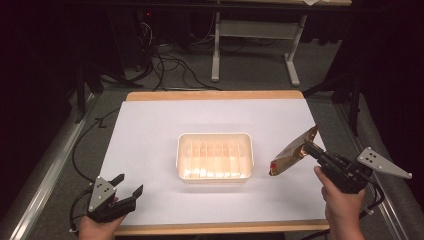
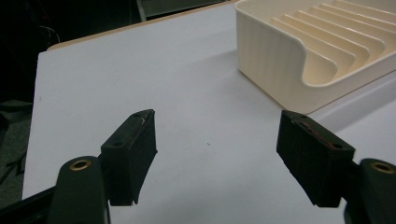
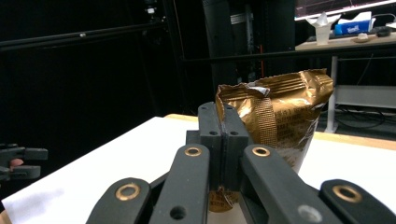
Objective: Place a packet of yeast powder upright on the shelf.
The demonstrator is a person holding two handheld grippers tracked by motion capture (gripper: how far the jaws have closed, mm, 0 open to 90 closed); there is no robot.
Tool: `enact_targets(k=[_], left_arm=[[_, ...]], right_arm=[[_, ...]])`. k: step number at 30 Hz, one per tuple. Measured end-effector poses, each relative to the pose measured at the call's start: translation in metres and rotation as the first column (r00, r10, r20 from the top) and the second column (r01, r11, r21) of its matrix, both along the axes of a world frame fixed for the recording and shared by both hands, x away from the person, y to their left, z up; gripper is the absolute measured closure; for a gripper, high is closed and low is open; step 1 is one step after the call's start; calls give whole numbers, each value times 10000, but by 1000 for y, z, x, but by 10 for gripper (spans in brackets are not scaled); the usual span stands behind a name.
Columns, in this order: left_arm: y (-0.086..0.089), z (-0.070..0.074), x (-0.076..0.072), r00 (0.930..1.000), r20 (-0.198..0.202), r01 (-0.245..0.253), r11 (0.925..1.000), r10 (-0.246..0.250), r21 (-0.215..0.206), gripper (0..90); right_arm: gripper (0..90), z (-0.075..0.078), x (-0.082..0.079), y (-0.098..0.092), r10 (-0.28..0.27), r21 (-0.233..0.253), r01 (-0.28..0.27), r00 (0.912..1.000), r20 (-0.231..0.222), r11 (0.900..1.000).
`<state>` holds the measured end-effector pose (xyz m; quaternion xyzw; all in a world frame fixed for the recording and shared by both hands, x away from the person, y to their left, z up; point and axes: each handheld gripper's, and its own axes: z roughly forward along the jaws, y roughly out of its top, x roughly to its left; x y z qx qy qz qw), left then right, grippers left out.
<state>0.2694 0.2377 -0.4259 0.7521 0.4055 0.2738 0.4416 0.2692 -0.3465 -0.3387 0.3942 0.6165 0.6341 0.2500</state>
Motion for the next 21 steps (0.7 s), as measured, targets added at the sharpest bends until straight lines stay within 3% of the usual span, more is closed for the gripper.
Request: enact_targets(k=[9,21], left_arm=[[1,-1,1,9999,-73,-71,10000,71,-24,292],[2,0,0,10000,-17,-60,10000,60,-29,292]], right_arm=[[900,20,1,17,446,-121,-442,9984,358,9990],[900,45,5,48,1245,-347,-1224,9898,695,9919]])
